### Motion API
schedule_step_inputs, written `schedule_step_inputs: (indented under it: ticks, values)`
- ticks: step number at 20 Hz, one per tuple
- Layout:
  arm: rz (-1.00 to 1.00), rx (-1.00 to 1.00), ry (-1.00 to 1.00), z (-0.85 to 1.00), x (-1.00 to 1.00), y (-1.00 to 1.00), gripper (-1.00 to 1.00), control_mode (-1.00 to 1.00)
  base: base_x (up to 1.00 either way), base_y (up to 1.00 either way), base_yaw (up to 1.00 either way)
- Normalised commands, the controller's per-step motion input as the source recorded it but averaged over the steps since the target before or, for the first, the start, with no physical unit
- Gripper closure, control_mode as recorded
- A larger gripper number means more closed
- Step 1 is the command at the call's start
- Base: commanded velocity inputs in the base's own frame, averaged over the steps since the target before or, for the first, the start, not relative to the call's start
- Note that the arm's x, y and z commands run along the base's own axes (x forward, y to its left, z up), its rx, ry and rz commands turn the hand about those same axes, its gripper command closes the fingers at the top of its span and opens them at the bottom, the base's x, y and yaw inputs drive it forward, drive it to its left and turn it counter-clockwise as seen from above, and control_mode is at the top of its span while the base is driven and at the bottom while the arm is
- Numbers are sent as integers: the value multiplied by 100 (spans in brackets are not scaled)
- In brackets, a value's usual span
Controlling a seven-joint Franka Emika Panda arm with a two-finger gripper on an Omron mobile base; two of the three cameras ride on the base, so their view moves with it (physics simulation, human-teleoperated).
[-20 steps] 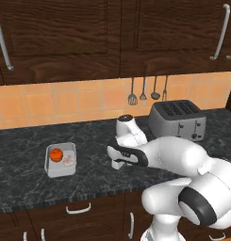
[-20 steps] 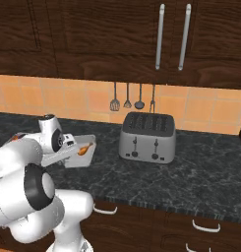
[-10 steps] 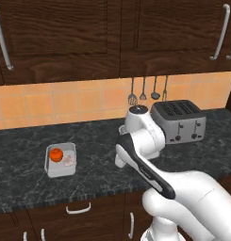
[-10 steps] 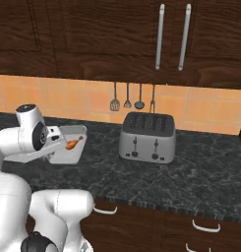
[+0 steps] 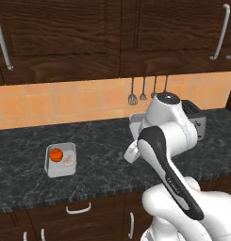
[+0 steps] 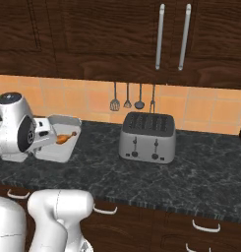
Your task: Take the meat container that has the chicken drumstick and place it on the second highest rack of the freezer. Then take the vegetable container that has the squash and garlic and place it on the highest rack of the freezer.
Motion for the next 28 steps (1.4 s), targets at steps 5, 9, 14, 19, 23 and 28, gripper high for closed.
schedule_step_inputs:
  ticks: [5, 9, 14, 19, 23, 28]
  values:
    - [0, -2, -2, 74, -54, 0, 100, -100, 0, 0, 0]
    - [0, 0, 0, 35, -12, 0, 100, -100, 0, 0, 0]
    - [0, 0, 0, 0, 0, 0, 100, -100, 0, 0, 0]
    - [0, 0, -1, -3, -6, 0, 100, 100, -66, 32, -23]
    - [0, 0, 0, 0, 0, 0, 100, 100, -74, 78, -56]
    - [0, 0, 0, 0, 0, 0, 100, 100, -58, 65, -65]
